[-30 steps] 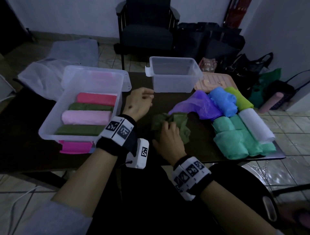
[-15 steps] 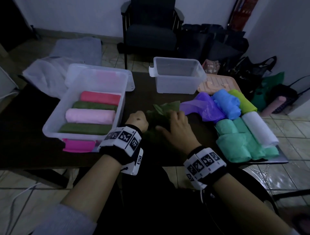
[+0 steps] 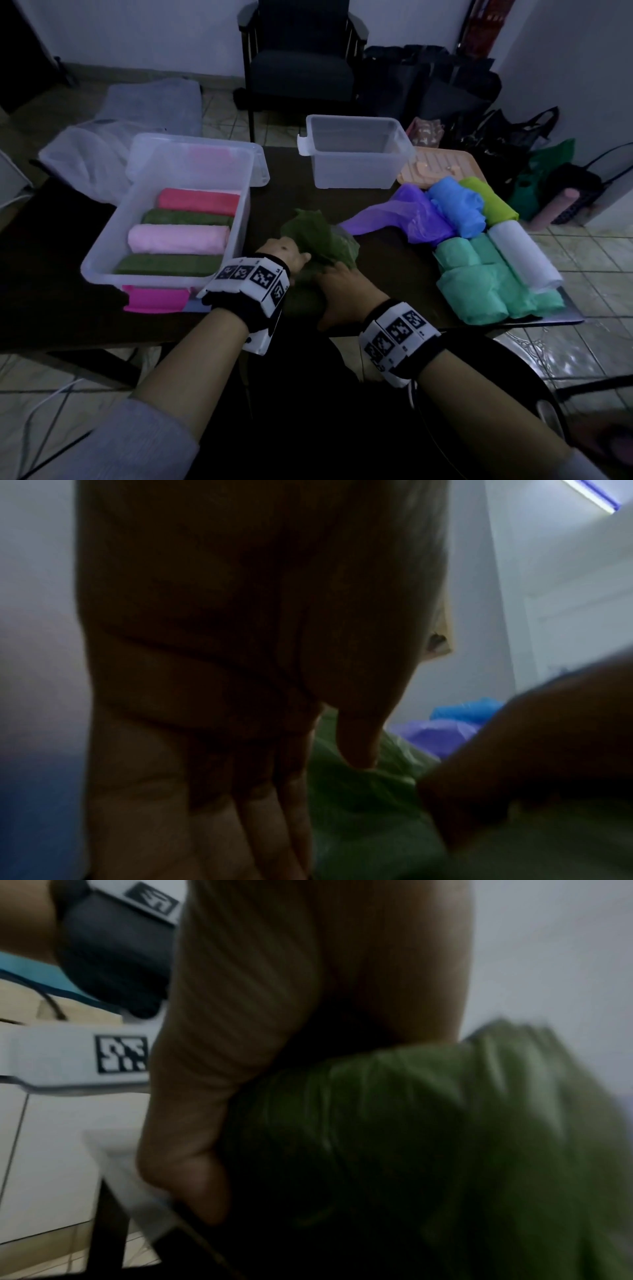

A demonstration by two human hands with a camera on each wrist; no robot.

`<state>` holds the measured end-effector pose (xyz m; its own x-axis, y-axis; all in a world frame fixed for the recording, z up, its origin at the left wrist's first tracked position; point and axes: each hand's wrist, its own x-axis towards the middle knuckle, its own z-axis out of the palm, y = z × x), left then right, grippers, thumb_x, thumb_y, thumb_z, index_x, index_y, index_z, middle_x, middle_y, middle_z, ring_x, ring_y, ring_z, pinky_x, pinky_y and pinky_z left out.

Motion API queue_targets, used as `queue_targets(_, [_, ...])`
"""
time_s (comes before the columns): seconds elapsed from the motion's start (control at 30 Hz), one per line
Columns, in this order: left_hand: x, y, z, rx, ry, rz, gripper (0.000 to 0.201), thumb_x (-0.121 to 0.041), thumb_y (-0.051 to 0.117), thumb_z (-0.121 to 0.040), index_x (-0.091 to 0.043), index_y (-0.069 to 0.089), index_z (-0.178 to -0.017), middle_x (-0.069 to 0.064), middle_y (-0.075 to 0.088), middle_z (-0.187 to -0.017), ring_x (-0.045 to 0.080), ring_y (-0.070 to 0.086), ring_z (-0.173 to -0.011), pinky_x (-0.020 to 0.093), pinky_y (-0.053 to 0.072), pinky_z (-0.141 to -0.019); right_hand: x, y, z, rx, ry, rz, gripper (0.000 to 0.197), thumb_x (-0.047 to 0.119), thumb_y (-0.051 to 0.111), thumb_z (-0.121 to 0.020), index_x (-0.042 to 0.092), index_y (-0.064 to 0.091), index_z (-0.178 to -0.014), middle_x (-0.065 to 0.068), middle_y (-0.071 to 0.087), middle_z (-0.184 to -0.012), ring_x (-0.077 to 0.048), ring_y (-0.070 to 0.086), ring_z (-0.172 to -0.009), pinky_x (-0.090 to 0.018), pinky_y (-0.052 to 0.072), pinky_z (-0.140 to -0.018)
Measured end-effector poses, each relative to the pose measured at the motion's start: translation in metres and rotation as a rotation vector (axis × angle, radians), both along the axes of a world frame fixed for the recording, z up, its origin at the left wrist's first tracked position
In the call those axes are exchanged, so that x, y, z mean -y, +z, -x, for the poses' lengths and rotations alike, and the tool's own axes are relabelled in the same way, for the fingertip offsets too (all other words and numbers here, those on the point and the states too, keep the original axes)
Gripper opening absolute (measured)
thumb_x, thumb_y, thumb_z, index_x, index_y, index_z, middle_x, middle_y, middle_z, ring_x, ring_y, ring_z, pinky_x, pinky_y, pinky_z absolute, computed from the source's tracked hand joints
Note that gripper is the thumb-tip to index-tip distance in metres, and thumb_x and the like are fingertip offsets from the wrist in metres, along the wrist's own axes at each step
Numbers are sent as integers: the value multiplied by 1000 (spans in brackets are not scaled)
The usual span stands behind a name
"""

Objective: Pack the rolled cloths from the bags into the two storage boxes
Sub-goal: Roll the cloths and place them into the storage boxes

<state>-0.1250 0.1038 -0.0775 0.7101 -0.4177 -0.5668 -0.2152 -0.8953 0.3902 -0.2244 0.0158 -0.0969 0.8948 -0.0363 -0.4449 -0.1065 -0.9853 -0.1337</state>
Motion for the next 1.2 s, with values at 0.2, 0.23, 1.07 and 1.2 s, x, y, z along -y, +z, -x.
queue_targets(0.2, [4, -14, 6, -43, 177, 115, 55, -41, 50, -94, 5, 50, -124, 22, 55, -125, 35, 58, -110, 40, 49, -93, 0, -2, 16, 23, 58, -93, 57, 33, 73, -74, 19, 50, -124, -6, 61, -115, -26, 59, -103, -32, 48, -79])
queue_targets(0.23, [3, -14, 5, -88, 221, 183, 53, -36, 56, -92, 6, 51, -122, 21, 58, -119, 34, 60, -104, 43, 51, -90, 2, 0, 19, 32, 69, -85, 57, 33, 73, -74, 21, 51, -125, -5, 62, -116, -25, 59, -104, -34, 49, -83])
queue_targets(1.07, [33, 65, -25, 406, 258, 787, 26, -12, 63, -87, -15, 62, -113, -2, 62, -108, 11, 56, -103, 19, 41, -88, 16, -1, 12, 103, 76, -51, 55, 33, 71, -71, 24, 54, -123, -1, 60, -119, -24, 57, -111, -32, 42, -91])
queue_targets(1.2, [41, 36, -10, 299, -248, 307, 28, -13, 48, -95, -13, 62, -119, 6, 58, -129, 23, 53, -119, 28, 40, -97, 18, -1, 11, 84, 86, -60, 57, 32, 71, -73, 21, 51, -126, -4, 58, -122, -25, 54, -115, -34, 40, -95])
